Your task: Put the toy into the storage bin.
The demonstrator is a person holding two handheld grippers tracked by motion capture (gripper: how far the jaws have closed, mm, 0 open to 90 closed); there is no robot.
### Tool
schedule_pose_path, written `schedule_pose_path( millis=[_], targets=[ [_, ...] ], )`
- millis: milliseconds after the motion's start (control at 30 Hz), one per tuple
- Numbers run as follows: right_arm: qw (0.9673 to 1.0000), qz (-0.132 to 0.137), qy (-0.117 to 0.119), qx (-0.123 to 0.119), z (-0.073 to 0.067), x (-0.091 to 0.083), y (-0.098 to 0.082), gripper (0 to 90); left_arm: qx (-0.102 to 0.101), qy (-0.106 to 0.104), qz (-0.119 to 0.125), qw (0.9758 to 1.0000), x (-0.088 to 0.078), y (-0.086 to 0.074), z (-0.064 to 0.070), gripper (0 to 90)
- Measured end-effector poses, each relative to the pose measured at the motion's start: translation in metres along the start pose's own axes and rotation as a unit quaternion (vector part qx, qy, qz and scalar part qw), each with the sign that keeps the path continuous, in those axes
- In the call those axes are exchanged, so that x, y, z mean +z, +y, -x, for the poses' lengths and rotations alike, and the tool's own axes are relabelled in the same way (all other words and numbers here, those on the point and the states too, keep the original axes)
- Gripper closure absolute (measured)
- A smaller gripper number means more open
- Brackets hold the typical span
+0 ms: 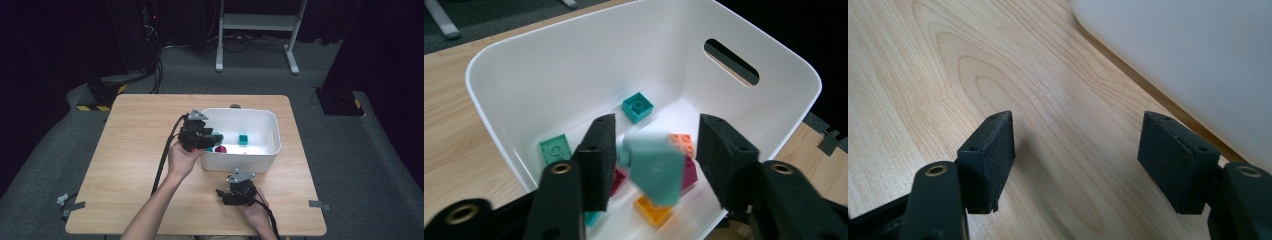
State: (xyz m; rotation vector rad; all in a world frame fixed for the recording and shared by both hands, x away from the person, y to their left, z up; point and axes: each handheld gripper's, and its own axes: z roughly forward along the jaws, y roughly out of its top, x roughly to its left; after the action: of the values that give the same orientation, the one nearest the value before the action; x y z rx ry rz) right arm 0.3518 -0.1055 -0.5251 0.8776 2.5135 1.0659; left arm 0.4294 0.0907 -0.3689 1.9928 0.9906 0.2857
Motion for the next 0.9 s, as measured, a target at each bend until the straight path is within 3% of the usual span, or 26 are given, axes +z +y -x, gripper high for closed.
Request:
schedule_pose_path(
  millis=[200, 567, 900],
  targets=[
    [1.0000, 0.000, 0.000, 0.000, 0.000, 0.000, 0.000, 30.7, 0.000, 0.011, 0.011, 0.9999, -0.005, -0.003, -0.002, 43.4],
    [1.0000, 0.000, 0.000, -0.001, 0.000, 0.000, 0.000, 30.6, -0.015, 0.050, 0.049, 0.9974, -0.034, -0.017, -0.019, 42.5],
    [1.0000, 0.000, 0.000, -0.001, 0.000, 0.000, 0.000, 30.6, -0.045, 0.075, 0.043, 0.9952, -0.048, -0.038, -0.042, 42.5]
  ],
)
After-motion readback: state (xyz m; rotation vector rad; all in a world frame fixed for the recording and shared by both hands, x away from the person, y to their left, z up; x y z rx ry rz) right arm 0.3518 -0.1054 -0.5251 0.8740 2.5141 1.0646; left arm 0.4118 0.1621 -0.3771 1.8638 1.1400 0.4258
